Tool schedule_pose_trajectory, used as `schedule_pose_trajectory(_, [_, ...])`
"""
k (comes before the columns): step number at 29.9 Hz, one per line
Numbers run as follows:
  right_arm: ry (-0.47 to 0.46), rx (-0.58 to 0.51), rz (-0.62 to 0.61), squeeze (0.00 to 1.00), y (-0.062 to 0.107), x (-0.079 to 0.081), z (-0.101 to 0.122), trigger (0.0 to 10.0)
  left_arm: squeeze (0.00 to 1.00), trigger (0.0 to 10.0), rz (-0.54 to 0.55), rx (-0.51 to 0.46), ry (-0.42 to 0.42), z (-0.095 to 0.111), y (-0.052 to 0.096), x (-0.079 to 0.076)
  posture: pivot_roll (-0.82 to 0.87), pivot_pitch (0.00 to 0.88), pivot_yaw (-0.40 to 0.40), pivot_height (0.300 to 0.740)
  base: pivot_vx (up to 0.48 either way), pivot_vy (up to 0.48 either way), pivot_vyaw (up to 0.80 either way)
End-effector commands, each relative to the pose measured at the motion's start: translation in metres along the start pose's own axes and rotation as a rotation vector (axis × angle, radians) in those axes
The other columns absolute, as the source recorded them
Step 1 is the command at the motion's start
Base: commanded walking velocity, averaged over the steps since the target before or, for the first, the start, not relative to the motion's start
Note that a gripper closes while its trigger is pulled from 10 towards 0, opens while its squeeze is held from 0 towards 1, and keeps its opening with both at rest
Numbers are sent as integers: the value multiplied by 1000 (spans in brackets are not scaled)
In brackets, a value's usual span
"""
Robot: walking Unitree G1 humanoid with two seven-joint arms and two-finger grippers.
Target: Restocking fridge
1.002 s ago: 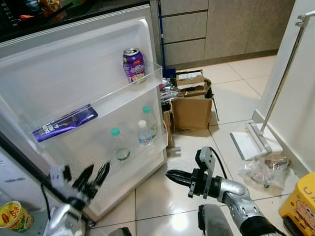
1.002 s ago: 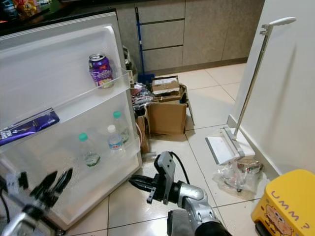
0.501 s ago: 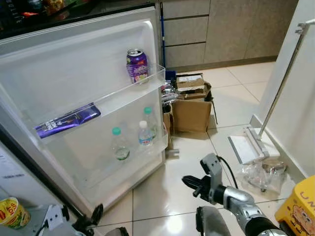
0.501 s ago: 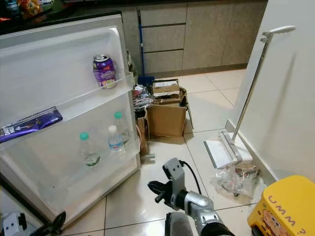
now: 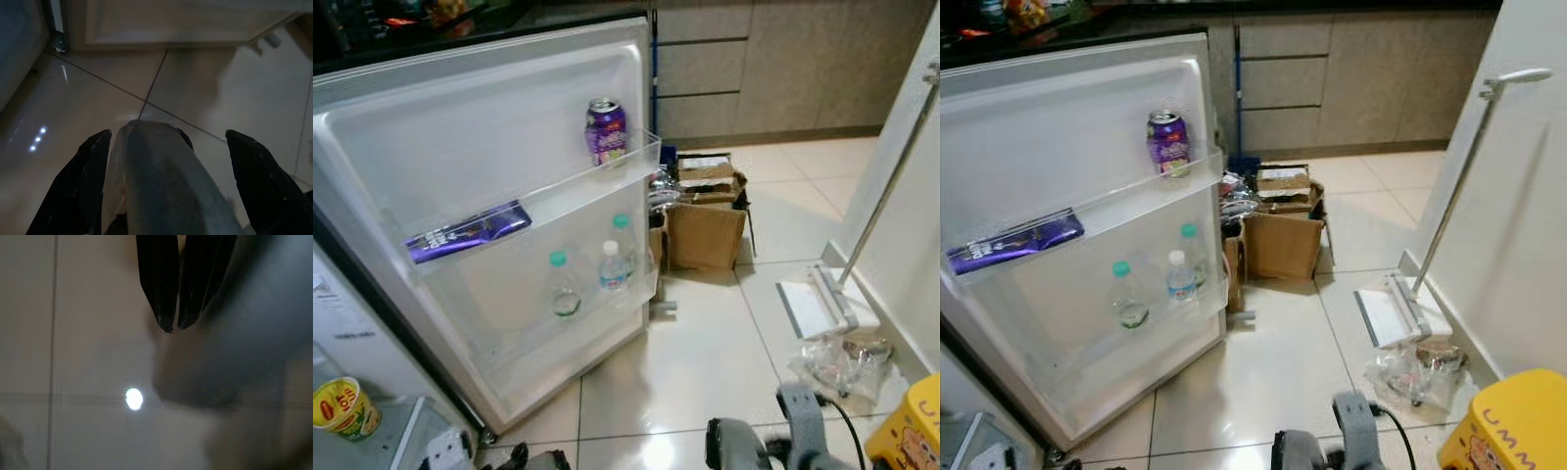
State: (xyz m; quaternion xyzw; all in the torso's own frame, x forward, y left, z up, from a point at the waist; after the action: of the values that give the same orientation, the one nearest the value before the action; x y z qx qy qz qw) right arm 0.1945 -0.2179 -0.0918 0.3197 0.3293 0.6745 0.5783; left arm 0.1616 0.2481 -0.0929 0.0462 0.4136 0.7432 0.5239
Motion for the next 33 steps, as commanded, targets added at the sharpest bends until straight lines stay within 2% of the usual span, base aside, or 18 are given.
schedule_pose_trajectory(1, [-8,55,-18,0,1,0,-14,10000,0,10000,11,18,-21,-3,-1,-1,-97,0,-4,562,0,0,0])
schedule_pose_trajectory(4, [-40,109,-54,0,7,-3,-35,10000,0,10000,25,10,-66,4,-4,-3,-107,0,3,576,0,0,0])
schedule_pose_trajectory(10, [-49,153,-89,0,11,-5,-51,10000,0,10000,31,28,-94,5,-7,-7,-114,0,10,595,0,0,0])
schedule_pose_trajectory(15, [-51,156,-112,0,13,-8,-53,10000,0,10000,42,51,-115,2,-8,-10,-116,0,5,609,0,0,0])
schedule_pose_trajectory(26, [-26,117,-151,0,12,-18,-41,10000,0,10000,56,67,-123,-3,-8,-12,-115,0,0,657,0,0,0])
schedule_pose_trajectory(33, [-19,138,-169,0,14,-20,-45,10000,0,10000,70,73,-131,-3,-8,-10,-115,0,-4,657,0,0,0])
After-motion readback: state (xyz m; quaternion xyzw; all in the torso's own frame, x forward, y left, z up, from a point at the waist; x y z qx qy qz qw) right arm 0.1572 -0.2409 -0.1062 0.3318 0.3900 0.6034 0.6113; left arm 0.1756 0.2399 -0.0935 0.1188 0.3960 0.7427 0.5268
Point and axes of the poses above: a point about 5 cm out from each wrist's last joint towards the gripper, its own y axis pointing back from the gripper into the wrist, its own z axis along the axis of the wrist's last joint, x = y × z, the point moved 2 cm from there along -y, pointing out of the wrist towards the gripper, and after that the axes turned 2 degrees about y, right-handed, at the moved point
